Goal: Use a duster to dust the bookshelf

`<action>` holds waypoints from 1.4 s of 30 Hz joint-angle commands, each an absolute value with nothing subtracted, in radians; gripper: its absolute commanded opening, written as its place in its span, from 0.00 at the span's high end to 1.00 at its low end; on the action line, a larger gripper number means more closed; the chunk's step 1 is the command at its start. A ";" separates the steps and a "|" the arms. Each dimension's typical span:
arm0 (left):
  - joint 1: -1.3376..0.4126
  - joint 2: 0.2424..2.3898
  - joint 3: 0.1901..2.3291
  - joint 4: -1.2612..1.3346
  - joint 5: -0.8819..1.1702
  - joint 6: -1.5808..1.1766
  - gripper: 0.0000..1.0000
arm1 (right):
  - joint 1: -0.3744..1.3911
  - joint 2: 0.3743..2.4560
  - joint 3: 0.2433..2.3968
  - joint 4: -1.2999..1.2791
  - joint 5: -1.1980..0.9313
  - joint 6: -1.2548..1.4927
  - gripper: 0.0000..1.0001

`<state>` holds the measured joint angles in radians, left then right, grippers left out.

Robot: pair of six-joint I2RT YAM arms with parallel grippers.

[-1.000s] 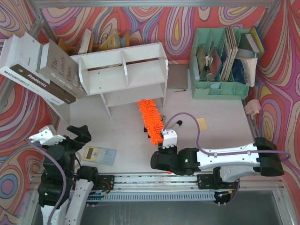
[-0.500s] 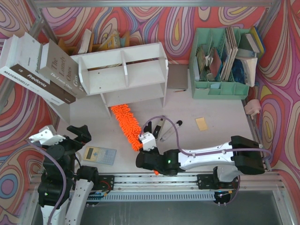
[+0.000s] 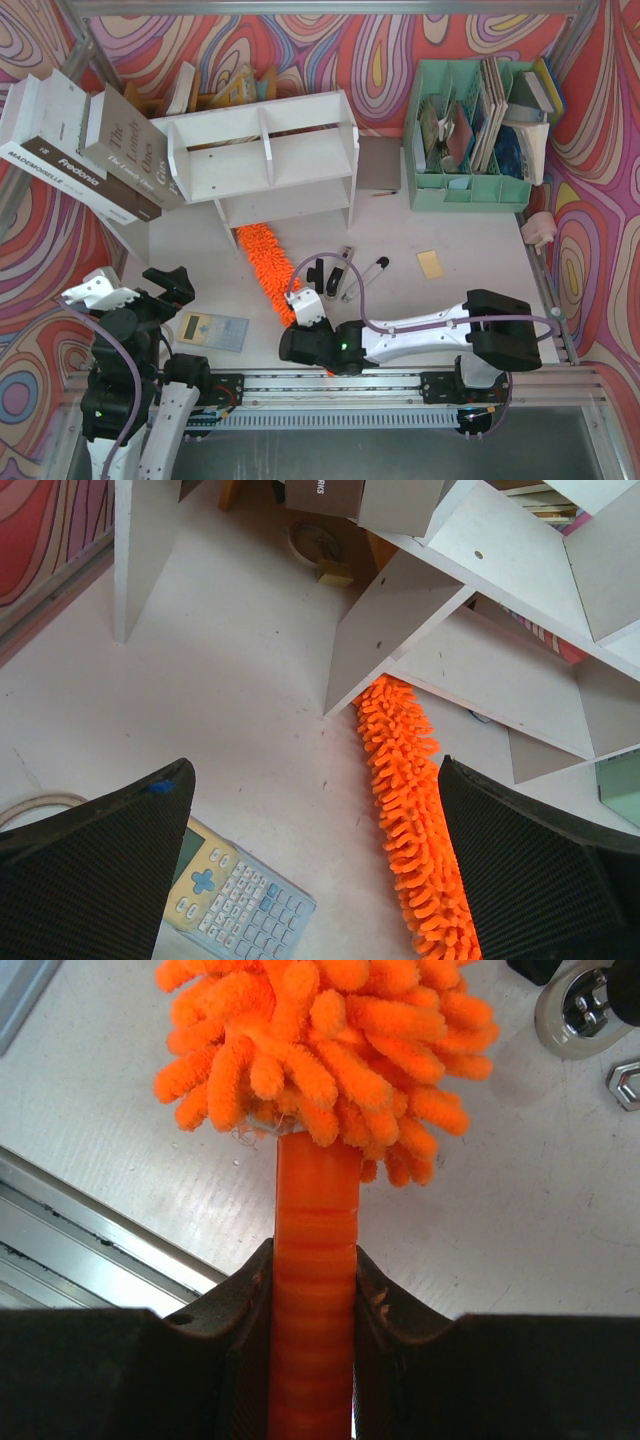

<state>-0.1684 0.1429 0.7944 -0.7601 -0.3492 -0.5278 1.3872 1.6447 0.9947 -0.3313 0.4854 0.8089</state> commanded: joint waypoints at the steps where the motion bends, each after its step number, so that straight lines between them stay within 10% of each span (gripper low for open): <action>1: -0.172 0.127 0.781 -0.749 -0.356 -0.532 0.02 | 1.415 1.577 1.044 -0.265 0.494 0.708 1.00; 42: -0.172 0.128 0.781 -0.748 -0.354 -0.534 0.01 | 1.612 1.499 0.946 -0.515 0.628 0.890 1.00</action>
